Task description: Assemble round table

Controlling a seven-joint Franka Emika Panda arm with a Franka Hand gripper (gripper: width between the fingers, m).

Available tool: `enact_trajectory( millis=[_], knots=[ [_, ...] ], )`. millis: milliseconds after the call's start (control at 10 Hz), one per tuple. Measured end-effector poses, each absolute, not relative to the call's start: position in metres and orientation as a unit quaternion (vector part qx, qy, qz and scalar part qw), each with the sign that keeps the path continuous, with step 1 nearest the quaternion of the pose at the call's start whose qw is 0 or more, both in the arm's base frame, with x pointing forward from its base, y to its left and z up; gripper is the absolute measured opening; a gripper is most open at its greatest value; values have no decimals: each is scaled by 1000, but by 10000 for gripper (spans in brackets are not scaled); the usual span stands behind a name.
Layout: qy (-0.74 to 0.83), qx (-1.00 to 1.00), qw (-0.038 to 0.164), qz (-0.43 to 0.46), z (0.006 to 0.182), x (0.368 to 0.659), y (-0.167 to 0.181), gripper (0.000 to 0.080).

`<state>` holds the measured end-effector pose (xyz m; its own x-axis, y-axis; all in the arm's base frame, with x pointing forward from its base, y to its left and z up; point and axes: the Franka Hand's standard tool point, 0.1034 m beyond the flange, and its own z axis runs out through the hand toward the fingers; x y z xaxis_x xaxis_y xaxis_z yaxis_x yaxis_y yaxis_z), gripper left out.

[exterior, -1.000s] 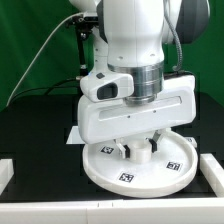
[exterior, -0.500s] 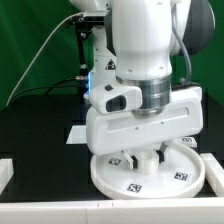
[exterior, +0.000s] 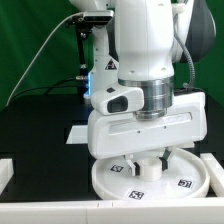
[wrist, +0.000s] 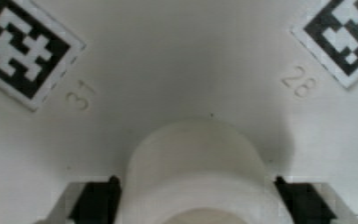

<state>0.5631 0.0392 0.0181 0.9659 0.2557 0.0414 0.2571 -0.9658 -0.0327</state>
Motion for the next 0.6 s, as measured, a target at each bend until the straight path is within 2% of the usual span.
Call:
enact_trajectory(
  millis=[600],
  knots=[
    [-184,-983,14,-23,17,565,26,406]
  ],
)
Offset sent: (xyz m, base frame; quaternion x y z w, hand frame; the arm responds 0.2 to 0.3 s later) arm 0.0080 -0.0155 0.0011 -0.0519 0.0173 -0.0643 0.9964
